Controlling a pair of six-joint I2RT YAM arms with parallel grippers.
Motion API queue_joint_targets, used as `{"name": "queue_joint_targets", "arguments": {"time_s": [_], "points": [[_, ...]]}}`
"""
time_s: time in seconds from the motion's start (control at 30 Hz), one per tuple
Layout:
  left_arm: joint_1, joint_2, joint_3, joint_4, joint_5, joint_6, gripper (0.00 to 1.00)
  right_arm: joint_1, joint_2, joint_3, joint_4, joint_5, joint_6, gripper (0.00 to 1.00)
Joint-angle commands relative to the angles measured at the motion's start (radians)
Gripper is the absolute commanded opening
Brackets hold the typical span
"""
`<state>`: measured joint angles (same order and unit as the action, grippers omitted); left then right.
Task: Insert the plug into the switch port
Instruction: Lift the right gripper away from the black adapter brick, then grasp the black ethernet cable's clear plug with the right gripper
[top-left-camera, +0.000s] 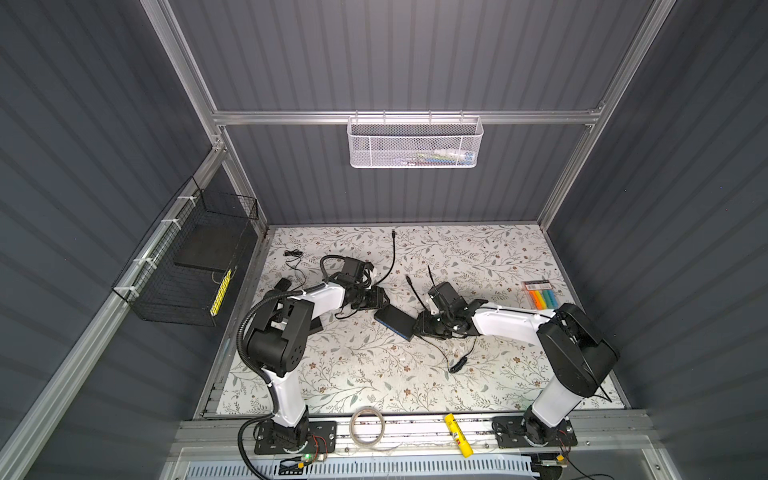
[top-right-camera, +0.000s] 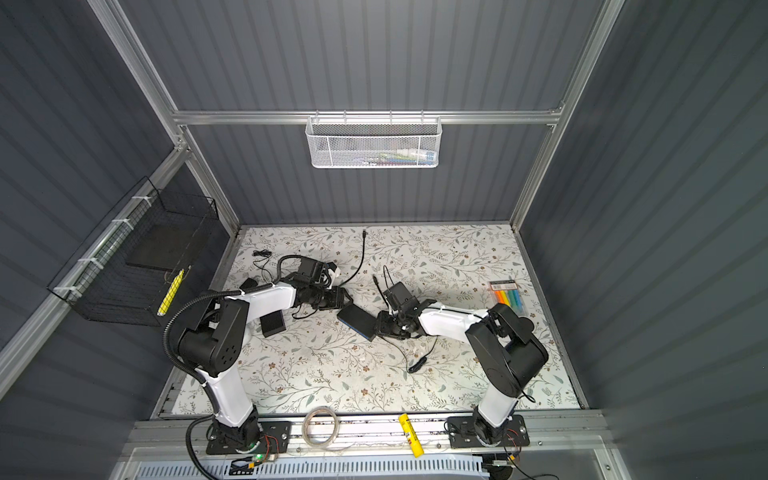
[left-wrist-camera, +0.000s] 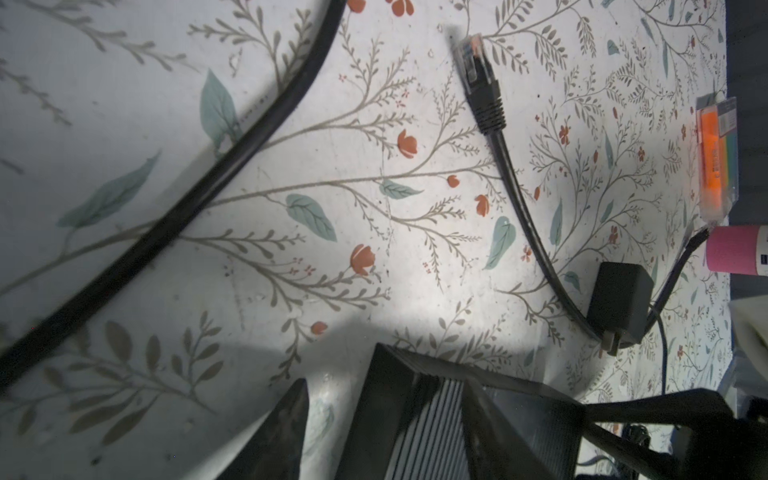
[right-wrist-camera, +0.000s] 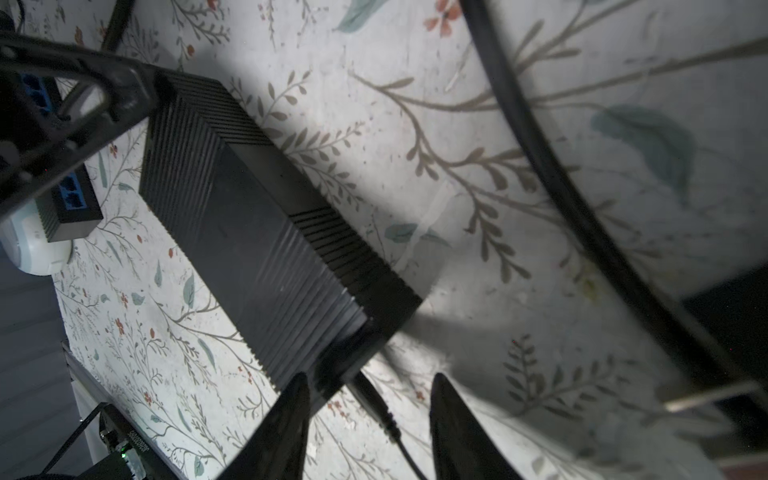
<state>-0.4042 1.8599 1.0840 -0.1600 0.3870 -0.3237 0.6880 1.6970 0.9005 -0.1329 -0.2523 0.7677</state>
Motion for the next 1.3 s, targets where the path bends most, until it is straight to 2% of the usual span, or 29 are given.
{"name": "queue_joint_targets", "arguments": {"time_s": [0.0,0.3,0.47,0.57,0.63,0.73,1.0,1.2,1.27], "points": [[0.007,0.021,0.015,0.012,0.039,-0.002,0.56,0.004,0.026,0.033,0.006,-0.005,0.022,0.48],[0.007,0.0,-0.075,0.086,0.023,-0.11,0.52,-0.014,0.08,0.079,0.001,-0.06,0.019,0.36],[0.003,-0.036,-0.173,0.189,0.025,-0.208,0.49,-0.047,0.088,0.095,0.037,-0.073,0.019,0.31],[-0.006,-0.048,-0.224,0.24,0.005,-0.258,0.48,-0.07,0.142,0.162,0.022,-0.149,-0.055,0.3],[-0.013,-0.061,-0.251,0.263,-0.009,-0.288,0.48,-0.087,0.218,0.26,-0.041,-0.256,-0.13,0.28],[-0.019,-0.09,-0.285,0.29,-0.041,-0.322,0.48,-0.088,0.274,0.346,-0.126,-0.328,-0.198,0.25],[-0.03,-0.101,-0.319,0.347,-0.05,-0.393,0.48,-0.114,0.306,0.422,-0.165,-0.354,-0.257,0.27],[-0.044,-0.088,-0.36,0.458,-0.05,-0.476,0.55,-0.155,0.377,0.585,-0.308,-0.346,-0.39,0.29],[-0.043,-0.089,-0.353,0.458,-0.084,-0.481,0.57,-0.174,0.406,0.643,-0.365,-0.352,-0.44,0.3]]}}
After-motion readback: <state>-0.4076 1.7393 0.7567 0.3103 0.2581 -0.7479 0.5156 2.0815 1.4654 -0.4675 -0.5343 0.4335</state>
